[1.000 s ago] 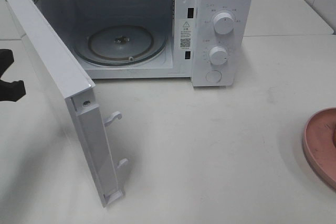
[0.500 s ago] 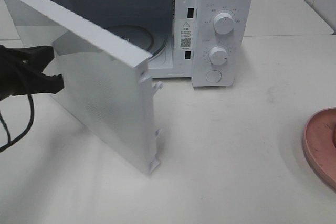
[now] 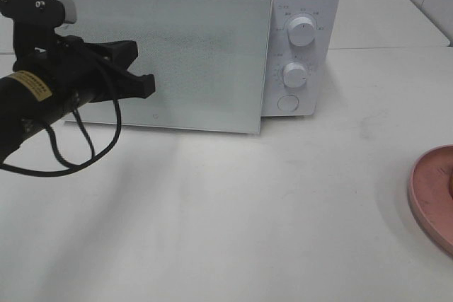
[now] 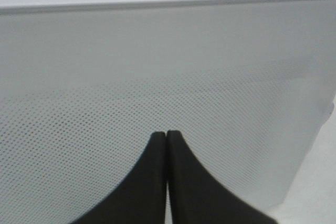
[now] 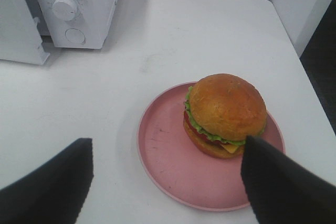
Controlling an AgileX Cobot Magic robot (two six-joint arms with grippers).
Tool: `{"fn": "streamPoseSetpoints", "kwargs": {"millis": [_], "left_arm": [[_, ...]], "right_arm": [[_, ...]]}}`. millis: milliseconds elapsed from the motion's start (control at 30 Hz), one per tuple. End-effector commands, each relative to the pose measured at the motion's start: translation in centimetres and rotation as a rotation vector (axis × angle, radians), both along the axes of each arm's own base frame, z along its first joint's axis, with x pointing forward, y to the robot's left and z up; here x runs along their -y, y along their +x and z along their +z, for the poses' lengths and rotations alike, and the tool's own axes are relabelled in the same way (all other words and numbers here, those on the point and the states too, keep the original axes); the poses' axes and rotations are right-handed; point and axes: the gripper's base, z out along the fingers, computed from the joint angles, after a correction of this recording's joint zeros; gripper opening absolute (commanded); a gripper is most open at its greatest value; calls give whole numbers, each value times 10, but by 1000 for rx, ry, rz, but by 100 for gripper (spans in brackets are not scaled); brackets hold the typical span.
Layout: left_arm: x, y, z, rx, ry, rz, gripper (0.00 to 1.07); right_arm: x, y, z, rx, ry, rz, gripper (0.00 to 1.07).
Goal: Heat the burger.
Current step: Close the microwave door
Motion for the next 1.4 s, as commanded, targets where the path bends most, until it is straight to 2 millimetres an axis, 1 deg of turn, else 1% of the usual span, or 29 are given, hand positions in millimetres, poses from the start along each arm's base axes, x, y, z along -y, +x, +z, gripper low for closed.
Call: {"fn": "streamPoseSetpoints", "kwargs": {"millis": [33, 133, 200, 233, 267, 300, 400, 467, 500, 567, 667, 733, 800, 833, 900, 933, 1033, 1100, 1233, 1267, 1333, 1367, 1400], "left_arm": [[19, 11, 8, 23, -45, 4, 0], [23, 13, 8, 28, -40, 3, 0], [39, 20, 10, 29, -29, -9, 0], [39, 20, 10, 29, -29, -9, 0], [44, 23, 10, 27, -27, -8, 0], [52, 26, 10, 12, -19, -12, 0], [55, 28, 10, 11, -16, -18, 0], [69, 38, 9, -6, -12, -33, 0], [69, 38, 9, -6, -12, -33, 0], [76, 46, 8, -17, -15, -30, 0], [78, 49, 8, -18, -18, -29, 0], [87, 59, 11, -10, -15, -33, 0], [88, 61, 12, -9, -17, -33, 0], [91, 67, 11, -18, -24, -22, 0], [93, 69, 12, -26, -30, -15, 0], [94, 75, 12, -45, -44, 11, 0], [95, 78, 13, -44, -47, 24, 0], [97, 83, 19, -27, -27, 36, 0], [98, 82, 21, -33, -10, 22, 0], [99, 80, 21, -75, 8, 2, 0], [99, 78, 23, -101, 16, -7, 0], [98, 74, 25, -152, 31, -25, 0], [98, 74, 25, -152, 31, -25, 0]], "right_arm": [[0, -4, -1, 29, -3, -3, 75], [0, -4, -1, 29, -3, -3, 75], [0, -4, -1, 29, -3, -3, 75], [0, -4, -1, 29, -3, -3, 75], [0, -4, -1, 29, -3, -3, 75], [0, -4, -1, 29, -3, -3, 75], [0, -4, -1, 29, -3, -3, 75], [0, -4, -1, 29, -3, -3, 75], [0, -4, -1, 29, -3, -3, 75], [0, -4, -1, 29, -3, -3, 75], [0, -4, -1, 29, -3, -3, 75], [0, -4, -1, 29, -3, -3, 75], [0, -4, -1, 29, -2, -3, 75], [0, -4, -1, 29, -2, -3, 75], [0, -4, -1, 29, -2, -3, 75], [0, -4, -1, 29, -1, -2, 75], [0, -4, -1, 29, 0, -2, 75], [0, -4, -1, 29, 0, -2, 75], [0, -4, -1, 29, 0, -2, 75], [0, -4, -1, 29, 0, -2, 75], [0, -4, -1, 29, 0, -2, 75], [0, -4, -1, 29, 0, -2, 75], [0, -4, -1, 29, 0, -2, 75]]}}
